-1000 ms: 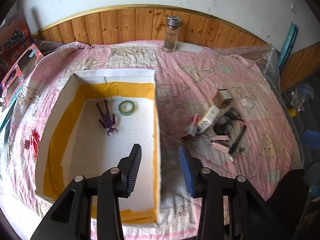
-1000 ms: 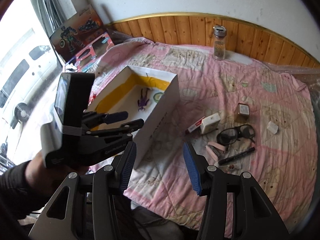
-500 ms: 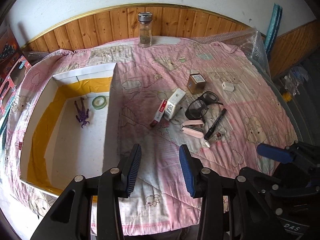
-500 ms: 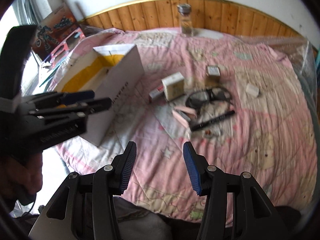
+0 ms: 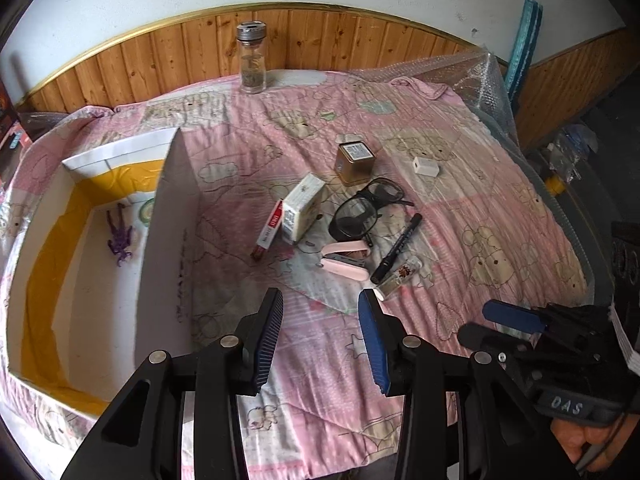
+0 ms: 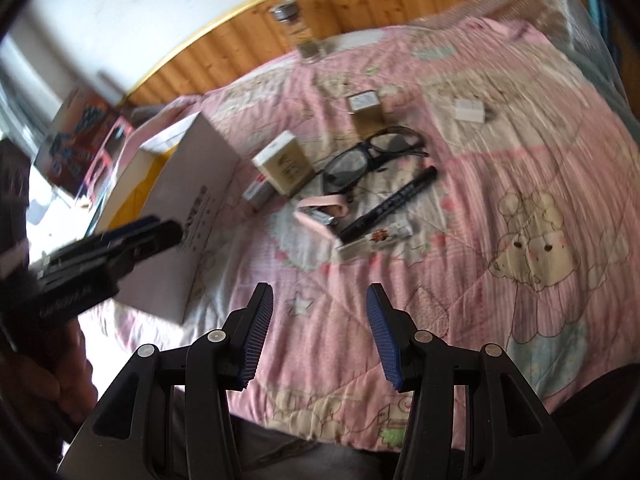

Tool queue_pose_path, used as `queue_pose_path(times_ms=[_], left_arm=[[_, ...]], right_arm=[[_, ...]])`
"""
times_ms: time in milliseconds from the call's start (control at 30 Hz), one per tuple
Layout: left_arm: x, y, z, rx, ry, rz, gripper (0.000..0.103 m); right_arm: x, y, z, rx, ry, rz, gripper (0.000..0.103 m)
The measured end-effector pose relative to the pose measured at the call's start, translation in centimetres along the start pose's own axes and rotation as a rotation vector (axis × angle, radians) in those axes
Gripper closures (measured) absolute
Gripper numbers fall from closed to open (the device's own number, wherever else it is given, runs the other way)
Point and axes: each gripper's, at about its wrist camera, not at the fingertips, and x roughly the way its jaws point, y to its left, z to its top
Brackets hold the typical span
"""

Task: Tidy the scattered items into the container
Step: 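Move both grippers back over the remaining items on the quilt, then grasp the small glass vial with the left gripper while the right gripper grasps the black marker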

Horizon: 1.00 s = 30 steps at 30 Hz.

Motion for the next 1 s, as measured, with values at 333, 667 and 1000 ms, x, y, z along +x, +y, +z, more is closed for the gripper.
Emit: queue_pose_path(times_ms=[333,667,1000], left_arm=[[4.6,-0.3,0.3,0.006,0.056,-0.096,0.062],[9.5,-0.1,1.5,-0.059,0.13,-0.164,0.062],[14.3,-0.4,2.3,-0.086,0.186,-0.113,0.062]], right_arm=[[5.2,-4.7,2.1,0.224,0.072,-0.008,0.064],[8.4,-6.4,4.7,0.269,0.096,-0.047,0.075],[10.5,-5.7,3.7,0.147,0.145,-0.118,0.075]])
